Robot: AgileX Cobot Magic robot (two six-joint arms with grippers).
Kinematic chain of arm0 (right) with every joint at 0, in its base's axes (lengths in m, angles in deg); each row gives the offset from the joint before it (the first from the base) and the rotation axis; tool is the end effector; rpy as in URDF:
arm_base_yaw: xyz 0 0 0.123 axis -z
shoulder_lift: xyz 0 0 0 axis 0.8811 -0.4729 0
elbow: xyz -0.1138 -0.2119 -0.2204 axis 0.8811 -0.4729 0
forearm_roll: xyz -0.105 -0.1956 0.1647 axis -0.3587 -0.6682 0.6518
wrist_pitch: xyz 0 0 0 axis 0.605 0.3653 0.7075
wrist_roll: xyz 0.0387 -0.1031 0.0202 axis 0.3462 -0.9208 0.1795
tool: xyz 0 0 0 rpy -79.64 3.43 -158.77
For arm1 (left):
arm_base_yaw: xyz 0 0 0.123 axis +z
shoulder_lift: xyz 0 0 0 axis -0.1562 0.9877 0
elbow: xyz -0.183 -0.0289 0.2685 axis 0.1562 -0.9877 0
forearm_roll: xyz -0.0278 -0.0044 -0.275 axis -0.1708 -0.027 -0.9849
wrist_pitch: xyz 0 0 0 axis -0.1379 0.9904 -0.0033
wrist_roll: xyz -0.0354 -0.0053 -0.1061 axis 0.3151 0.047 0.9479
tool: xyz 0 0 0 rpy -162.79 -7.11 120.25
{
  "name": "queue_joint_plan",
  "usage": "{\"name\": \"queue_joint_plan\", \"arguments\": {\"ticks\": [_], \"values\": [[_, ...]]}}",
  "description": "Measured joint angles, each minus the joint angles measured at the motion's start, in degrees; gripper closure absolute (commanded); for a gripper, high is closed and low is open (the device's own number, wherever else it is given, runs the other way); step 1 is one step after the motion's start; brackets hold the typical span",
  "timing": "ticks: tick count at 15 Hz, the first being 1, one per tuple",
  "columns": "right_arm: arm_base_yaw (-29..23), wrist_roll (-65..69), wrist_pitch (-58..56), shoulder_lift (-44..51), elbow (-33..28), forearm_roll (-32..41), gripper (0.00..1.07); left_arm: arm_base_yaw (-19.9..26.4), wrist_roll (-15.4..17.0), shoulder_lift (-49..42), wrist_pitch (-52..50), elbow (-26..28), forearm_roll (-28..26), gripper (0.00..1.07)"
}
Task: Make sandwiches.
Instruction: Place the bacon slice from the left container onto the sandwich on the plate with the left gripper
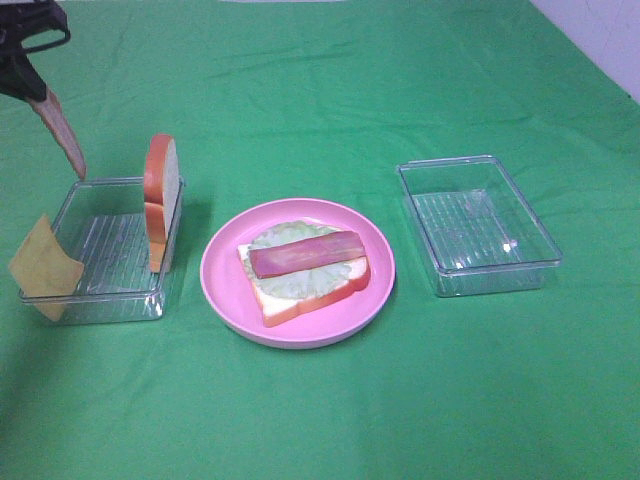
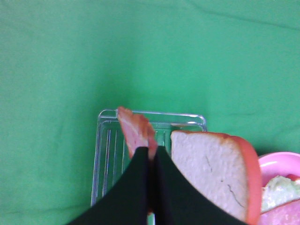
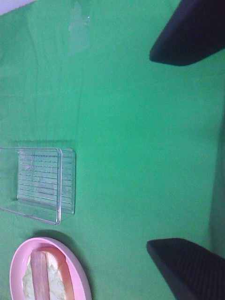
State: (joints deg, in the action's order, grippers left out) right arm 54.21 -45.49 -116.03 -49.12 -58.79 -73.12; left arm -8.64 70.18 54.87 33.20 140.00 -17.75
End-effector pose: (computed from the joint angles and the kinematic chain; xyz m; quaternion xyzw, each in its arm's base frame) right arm -0.0034 -0.0079 0.2619 -0.0408 0.8734 0.0035 0.4853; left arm 0.4470 -0.0187 0.2871 -0.1084 0.9447 -0.1317 0.2802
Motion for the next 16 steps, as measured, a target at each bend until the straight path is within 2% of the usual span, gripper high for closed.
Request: {"name": "queue_joint_plan", "arguments": {"ticks": [1,2,4,7,8,10,14,16], "values": [[0.00,0.00,0.00,0.00,0.00,0.00,0.12,0.00,0.00,-2.06,0.06,0.00,-0.52,1.07],[0.00,0.00,0.00,0.00,0.00,0.00,0.12,0.00,-0.74,-6.25,0.06,0.00,-3.50,1.07],[0.00,0.00,0.00,0.00,0.00,0.00,0.12,0.00,-3.04,-9.11,0.06,0.23,-8.02,1.07],[0.00,0.00,0.00,0.00,0.00,0.00,0.12,-2.23,-9.74,-12.43,0.11,0.97,-19.37,1.07],[0.00,0.00,0.00,0.00,0.00,0.00,0.12,-4.47,-12.03,-12.66,0.11,1.72,-22.63,1.07],[0.00,0.00,0.00,0.00,0.00,0.00,0.12,-9.80,-13.98,-12.66,-0.23,2.23,-26.47,1.07],[0.00,0.00,0.00,0.00,0.00,0.00,0.12,-19.71,-14.67,-10.94,-1.89,2.23,-29.68,1.07],[0.00,0.00,0.00,0.00,0.00,0.00,0.12,-26.64,-14.78,-5.67,-2.81,2.29,-30.25,1.07]]}}
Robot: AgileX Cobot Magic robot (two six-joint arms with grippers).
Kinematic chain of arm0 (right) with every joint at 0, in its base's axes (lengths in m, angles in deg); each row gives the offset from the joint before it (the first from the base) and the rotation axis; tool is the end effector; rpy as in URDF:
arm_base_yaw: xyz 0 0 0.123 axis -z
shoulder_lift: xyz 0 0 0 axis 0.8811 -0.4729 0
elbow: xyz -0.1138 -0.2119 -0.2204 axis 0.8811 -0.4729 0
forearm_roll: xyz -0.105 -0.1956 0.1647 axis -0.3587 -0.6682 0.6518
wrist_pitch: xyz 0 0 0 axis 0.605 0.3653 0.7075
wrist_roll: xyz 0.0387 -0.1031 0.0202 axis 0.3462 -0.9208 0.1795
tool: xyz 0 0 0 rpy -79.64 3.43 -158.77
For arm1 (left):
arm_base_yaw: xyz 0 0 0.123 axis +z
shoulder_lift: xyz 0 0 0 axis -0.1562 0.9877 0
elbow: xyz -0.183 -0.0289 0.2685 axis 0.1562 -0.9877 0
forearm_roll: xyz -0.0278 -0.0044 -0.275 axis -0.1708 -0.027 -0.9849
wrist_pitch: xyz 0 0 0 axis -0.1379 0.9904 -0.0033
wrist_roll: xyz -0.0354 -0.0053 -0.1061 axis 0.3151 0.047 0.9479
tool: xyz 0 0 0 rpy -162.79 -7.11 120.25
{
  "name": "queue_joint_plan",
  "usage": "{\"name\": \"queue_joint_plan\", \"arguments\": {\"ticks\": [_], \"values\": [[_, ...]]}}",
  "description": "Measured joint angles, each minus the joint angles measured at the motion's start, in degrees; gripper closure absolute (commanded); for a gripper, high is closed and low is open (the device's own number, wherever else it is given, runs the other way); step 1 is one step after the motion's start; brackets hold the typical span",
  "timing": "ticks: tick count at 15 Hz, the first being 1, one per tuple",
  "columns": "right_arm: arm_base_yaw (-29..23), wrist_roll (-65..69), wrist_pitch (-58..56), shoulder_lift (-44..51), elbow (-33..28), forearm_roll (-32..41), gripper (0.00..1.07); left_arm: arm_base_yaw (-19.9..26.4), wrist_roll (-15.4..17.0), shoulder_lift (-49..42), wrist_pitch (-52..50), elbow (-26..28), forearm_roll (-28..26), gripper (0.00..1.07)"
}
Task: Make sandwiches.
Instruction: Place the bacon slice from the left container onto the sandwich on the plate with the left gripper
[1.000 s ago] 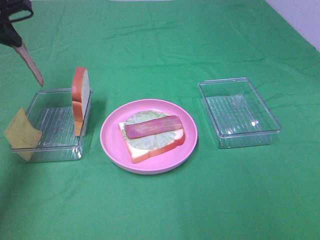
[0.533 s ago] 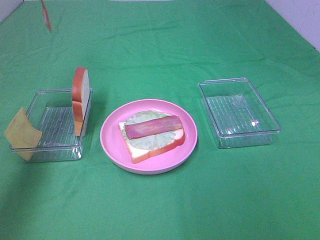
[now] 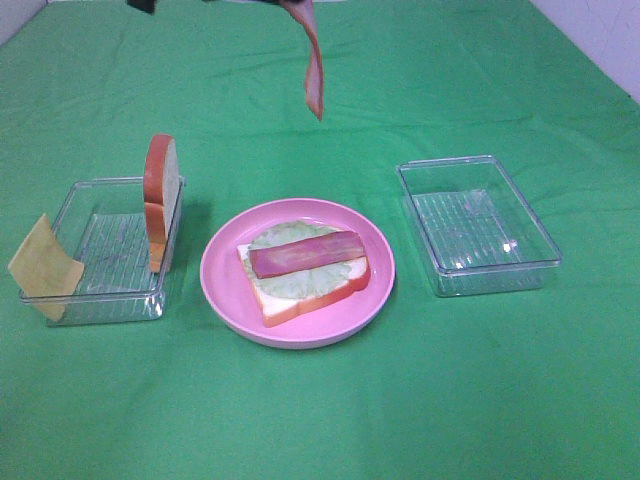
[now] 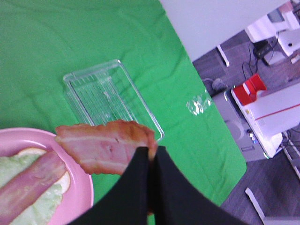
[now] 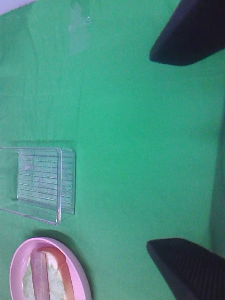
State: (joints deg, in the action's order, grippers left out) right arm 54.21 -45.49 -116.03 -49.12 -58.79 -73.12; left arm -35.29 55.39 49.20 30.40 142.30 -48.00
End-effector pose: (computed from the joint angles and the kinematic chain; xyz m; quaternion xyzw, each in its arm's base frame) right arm -0.0034 -0.0079 0.2619 -0.0408 0.8734 0.0035 0.4853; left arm 0.3706 -0.2407 0.3672 0.0909 0.8670 -0.3908 0.2956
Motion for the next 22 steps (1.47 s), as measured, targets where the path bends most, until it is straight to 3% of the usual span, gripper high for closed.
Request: {"name": "queue_joint_plan", "arguments": {"ticks": [4,11,13,17,20,22], "values": [[0.00,0.00,0.00,0.00,0.00,0.00,0.12,-5.16,-0.74,9.00,-0.11,0.00,-1.26,1.07],[0.00,0.00,0.00,0.00,0.00,0.00,0.12,-4.07,-4.98,18.68,2.12,0.00,-0.06,1.07],[0.00,0.00,0.00,0.00,0.00,0.00,0.12,-2.98,-4.13,19.54,3.09,0.00,5.39,1.07],[0.00,0.00,0.00,0.00,0.00,0.00,0.12,-2.86,2.46,19.54,4.07,0.00,24.24,1.07],[0.00,0.00,0.00,0.00,0.00,0.00,0.12,-2.86,2.86,19.54,4.07,0.00,30.42,1.06],[0.00,0.00,0.00,0.00,0.00,0.00,0.12,-2.86,2.69,19.54,3.50,0.00,30.94,0.87]]}}
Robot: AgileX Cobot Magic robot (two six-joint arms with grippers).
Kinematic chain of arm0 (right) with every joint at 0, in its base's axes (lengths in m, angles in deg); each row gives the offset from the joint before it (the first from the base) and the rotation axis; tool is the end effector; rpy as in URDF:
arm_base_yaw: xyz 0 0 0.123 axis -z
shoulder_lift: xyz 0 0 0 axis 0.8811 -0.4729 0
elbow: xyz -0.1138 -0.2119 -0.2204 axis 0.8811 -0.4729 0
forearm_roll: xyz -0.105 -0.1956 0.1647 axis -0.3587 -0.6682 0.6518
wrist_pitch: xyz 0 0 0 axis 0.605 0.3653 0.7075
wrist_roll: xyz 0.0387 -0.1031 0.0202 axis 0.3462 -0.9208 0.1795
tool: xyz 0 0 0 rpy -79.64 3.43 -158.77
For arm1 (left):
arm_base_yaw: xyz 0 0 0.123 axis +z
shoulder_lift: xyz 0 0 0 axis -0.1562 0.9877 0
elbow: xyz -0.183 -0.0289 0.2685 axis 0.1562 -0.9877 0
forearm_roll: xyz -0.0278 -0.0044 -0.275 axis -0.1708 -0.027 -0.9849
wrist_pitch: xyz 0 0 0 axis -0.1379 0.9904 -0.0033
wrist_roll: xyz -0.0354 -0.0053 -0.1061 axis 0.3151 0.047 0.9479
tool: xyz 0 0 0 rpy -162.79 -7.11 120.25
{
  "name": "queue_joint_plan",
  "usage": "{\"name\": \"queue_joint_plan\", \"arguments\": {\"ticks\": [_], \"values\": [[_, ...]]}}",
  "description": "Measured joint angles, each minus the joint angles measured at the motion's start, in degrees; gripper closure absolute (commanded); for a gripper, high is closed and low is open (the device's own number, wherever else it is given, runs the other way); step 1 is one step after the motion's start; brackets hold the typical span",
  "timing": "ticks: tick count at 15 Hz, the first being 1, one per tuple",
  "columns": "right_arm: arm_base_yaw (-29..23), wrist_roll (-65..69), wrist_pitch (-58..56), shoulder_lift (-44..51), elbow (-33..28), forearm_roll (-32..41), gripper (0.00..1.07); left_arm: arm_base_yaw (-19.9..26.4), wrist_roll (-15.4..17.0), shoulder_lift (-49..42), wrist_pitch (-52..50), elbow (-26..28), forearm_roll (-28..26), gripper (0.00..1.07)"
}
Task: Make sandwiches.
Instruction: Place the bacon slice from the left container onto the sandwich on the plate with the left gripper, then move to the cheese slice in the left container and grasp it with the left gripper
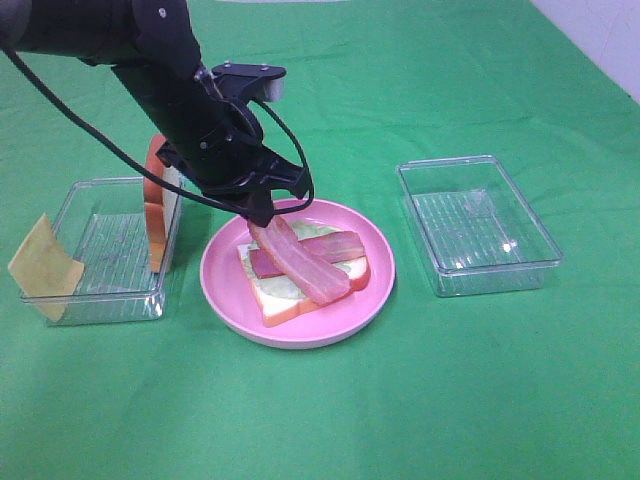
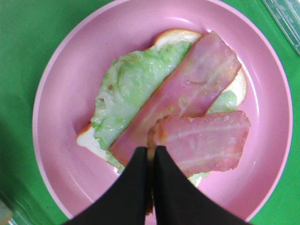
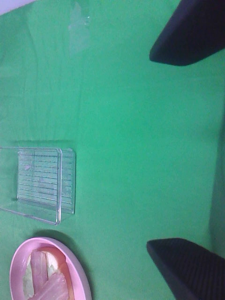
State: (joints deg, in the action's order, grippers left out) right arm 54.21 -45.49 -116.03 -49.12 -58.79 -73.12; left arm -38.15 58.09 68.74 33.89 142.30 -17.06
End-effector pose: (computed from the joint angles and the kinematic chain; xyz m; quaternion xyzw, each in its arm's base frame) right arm -0.0034 -0.0079 0.2619 -0.0408 0.8734 0.0035 0.4853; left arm 0.4093 -0.2523 0.1863 0.2350 0.9485 -0.1418 0.1583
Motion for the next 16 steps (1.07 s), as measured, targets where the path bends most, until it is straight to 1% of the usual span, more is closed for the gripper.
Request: {"name": "queue_joint_plan", "arguments": {"ticks": [1,3,4,5,7,8,9,10,11,12,13,14,16], "values": [[0.00,0.00,0.00,0.00,0.00,0.00,0.12,0.00,0.00,0.00,-0.97,0.00,0.00,0.76],[0.00,0.00,0.00,0.00,0.00,0.00,0.12,0.00,0.06,0.00,-2.01,0.00,0.06,0.10],[0.00,0.00,0.00,0.00,0.00,0.00,0.12,0.00,0.17,0.00,-2.29,0.11,0.23,0.06],[0.00,0.00,0.00,0.00,0.00,0.00,0.12,0.00,0.17,0.00,-2.23,0.52,0.63,0.06],[0.00,0.00,0.00,0.00,0.00,0.00,0.12,0.00,0.17,0.00,0.80,5.04,1.03,0.06],[0.00,0.00,0.00,0.00,0.00,0.00,0.12,0.00,0.69,-0.11,3.04,7.33,1.03,0.06],[0.00,0.00,0.00,0.00,0.00,0.00,0.12,0.00,0.69,-0.11,3.04,7.33,1.03,0.06],[0.00,0.00,0.00,0.00,0.00,0.00,0.12,0.00,1.32,-1.26,7.68,13.41,1.43,0.06],[0.00,0.00,0.00,0.00,0.00,0.00,0.12,0.00,1.43,-1.89,10.54,17.19,2.46,0.06],[0.00,0.00,0.00,0.00,0.00,0.00,0.12,0.00,1.66,-2.41,13.46,20.28,3.72,0.06],[0.00,0.00,0.00,0.00,0.00,0.00,0.12,0.00,2.75,-3.09,17.02,23.84,6.19,0.06],[0.00,0.00,0.00,0.00,0.00,0.00,0.12,0.00,3.90,-3.67,20.57,26.24,9.28,0.06],[0.00,0.00,0.00,0.00,0.00,0.00,0.12,0.00,5.50,-5.50,26.18,28.42,15.99,0.06]]}}
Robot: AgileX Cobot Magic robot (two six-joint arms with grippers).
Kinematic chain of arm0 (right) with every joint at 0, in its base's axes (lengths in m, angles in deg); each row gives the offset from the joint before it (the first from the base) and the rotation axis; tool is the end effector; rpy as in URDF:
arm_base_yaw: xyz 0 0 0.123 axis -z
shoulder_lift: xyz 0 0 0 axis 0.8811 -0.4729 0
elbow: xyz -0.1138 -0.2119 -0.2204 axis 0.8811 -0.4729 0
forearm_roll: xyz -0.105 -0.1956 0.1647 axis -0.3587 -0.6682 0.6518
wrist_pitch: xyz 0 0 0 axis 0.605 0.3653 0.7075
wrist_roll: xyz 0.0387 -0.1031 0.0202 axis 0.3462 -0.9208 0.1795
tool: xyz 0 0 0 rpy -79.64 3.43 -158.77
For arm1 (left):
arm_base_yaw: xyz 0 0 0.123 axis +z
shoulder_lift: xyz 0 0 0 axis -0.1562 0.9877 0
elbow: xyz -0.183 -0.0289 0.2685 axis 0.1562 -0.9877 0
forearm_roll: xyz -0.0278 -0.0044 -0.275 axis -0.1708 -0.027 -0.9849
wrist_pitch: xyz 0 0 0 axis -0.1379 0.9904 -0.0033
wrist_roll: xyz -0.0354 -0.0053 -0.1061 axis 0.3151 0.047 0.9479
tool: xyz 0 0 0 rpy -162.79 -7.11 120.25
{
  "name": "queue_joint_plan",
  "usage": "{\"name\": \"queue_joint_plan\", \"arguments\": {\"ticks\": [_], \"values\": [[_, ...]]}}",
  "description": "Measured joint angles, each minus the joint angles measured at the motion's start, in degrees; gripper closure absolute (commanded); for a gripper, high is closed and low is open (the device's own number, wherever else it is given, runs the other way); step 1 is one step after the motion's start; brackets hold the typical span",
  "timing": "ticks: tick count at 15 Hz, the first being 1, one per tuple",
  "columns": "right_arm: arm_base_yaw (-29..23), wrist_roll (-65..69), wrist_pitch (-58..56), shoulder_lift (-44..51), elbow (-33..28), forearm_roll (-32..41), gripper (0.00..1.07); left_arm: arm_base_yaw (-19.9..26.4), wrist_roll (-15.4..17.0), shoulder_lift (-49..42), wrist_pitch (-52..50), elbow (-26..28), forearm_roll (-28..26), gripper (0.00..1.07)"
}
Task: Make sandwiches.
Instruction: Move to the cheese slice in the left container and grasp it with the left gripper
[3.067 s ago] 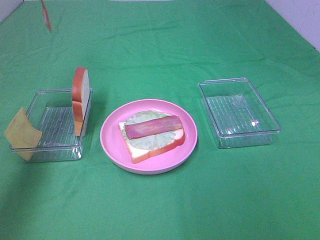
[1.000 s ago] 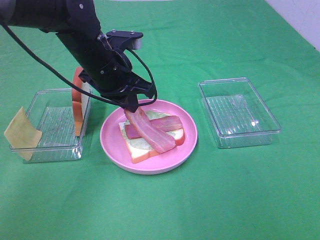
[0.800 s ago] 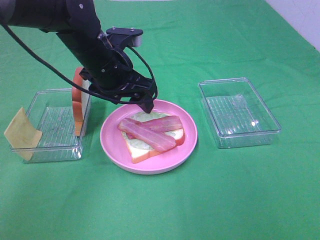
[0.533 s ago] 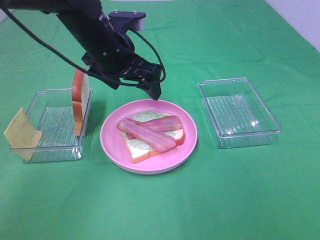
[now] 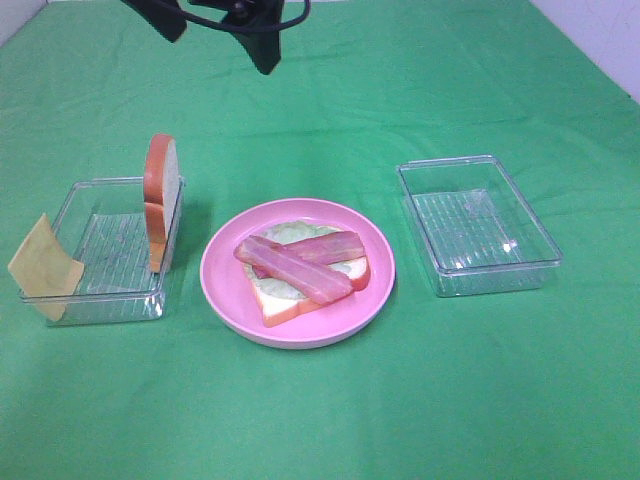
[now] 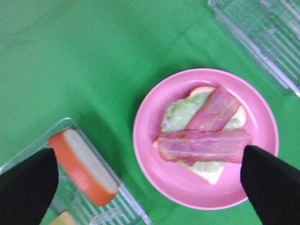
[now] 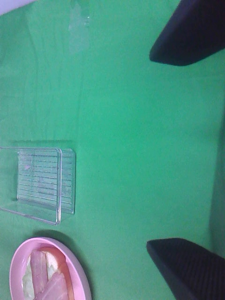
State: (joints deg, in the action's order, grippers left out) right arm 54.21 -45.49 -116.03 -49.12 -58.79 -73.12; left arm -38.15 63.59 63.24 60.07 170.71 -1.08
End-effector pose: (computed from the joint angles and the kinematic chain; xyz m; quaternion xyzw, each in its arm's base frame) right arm -0.0034 -0.0079 0.2619 -0.0408 0.8734 0.0035 0.4853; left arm 0.4200 -0.2344 0.3669 0.2681 0.9307 -0.0564 0.2424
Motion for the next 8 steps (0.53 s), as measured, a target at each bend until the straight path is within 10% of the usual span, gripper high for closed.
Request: {"name": "queue_joint_plan", "arguments": {"ticks": [8], "values": [[0.00,0.00,0.00,0.00,0.00,0.00,0.12,1.15,2.98,-10.37,0.74,-4.76,7.73,0.06]]}}
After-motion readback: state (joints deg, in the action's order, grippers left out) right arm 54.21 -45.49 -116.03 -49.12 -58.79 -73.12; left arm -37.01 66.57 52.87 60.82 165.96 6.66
